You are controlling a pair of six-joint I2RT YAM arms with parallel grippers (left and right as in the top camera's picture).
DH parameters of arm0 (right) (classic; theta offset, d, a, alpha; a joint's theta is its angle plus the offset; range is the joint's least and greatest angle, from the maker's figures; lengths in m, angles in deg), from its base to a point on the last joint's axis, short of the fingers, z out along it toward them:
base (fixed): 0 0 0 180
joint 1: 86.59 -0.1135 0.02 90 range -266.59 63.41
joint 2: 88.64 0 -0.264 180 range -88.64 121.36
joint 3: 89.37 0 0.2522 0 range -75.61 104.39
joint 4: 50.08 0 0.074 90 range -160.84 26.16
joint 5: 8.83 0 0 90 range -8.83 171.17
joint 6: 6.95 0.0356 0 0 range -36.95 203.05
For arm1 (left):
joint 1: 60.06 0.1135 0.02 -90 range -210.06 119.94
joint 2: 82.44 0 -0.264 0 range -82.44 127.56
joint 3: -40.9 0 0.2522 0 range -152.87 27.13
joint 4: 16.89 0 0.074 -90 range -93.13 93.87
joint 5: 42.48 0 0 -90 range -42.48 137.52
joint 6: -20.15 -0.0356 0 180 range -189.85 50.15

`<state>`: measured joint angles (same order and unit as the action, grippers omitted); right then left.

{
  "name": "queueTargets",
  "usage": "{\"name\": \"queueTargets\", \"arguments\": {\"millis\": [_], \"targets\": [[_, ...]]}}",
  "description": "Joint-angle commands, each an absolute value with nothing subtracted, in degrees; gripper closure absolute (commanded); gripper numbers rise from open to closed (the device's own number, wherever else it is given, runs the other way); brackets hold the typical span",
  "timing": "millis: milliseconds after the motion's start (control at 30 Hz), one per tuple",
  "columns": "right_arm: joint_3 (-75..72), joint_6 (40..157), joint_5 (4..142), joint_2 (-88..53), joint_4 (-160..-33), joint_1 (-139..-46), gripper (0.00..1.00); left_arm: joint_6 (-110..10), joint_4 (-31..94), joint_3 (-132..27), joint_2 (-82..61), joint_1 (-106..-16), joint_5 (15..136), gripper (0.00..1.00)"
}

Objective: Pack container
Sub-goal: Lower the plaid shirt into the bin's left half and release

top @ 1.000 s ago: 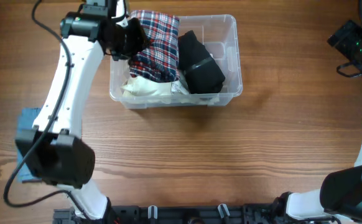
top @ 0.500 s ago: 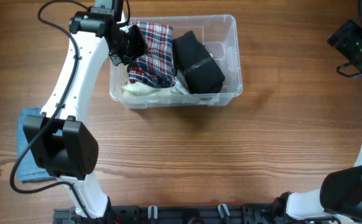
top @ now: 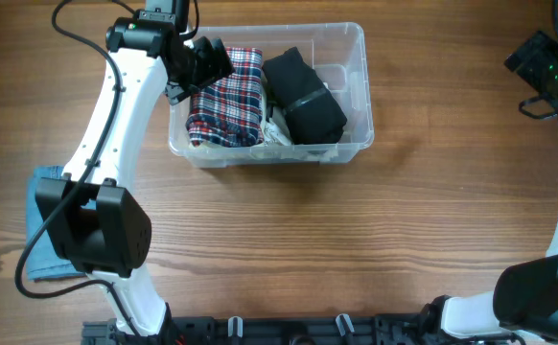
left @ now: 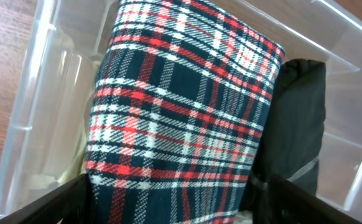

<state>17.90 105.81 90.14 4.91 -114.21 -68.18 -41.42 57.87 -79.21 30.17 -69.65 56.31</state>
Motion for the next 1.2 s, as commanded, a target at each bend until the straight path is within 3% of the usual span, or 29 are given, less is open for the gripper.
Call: {"name": "queueTargets", "arguments": {"millis": [0,133,267,333,533,867,1167], "targets": [[17.6,106.6,89.6,5.5,-114.2,-68.4,0.00,-46.2,57.3,-81.9,29.2,-69.5,51.6,0.10],[17.6,106.6,89.6,5.5,-114.2,-68.4,0.00,-49.1,58.7,-86.1,26.7,-69.6,50.9,0.13],[17.6,106.6,89.6,5.5,-114.2,-68.4,0.00,-48.6,65.3,-86.9,25.0,-70.8,53.3,0.39],[17.6,106.6,89.6,5.5,-114.2,-68.4,0.00,-48.4,70.4,-86.8,25.9,-72.2,54.2,0.67],[17.6,106.6,89.6,5.5,-114.2,-68.4,0.00,-45.7,75.5,-81.7,28.4,-76.1,52.2,0.88],[17.6,106.6,89.6,5.5,-114.2,-68.4,0.00,-43.5,67.7,-72.1,33.3,-73.6,44.6,0.91],[17.6,106.6,89.6,5.5,-114.2,-68.4,0.00,-43.9,65.5,-76.0,30.8,-73.0,44.7,0.96]]}}
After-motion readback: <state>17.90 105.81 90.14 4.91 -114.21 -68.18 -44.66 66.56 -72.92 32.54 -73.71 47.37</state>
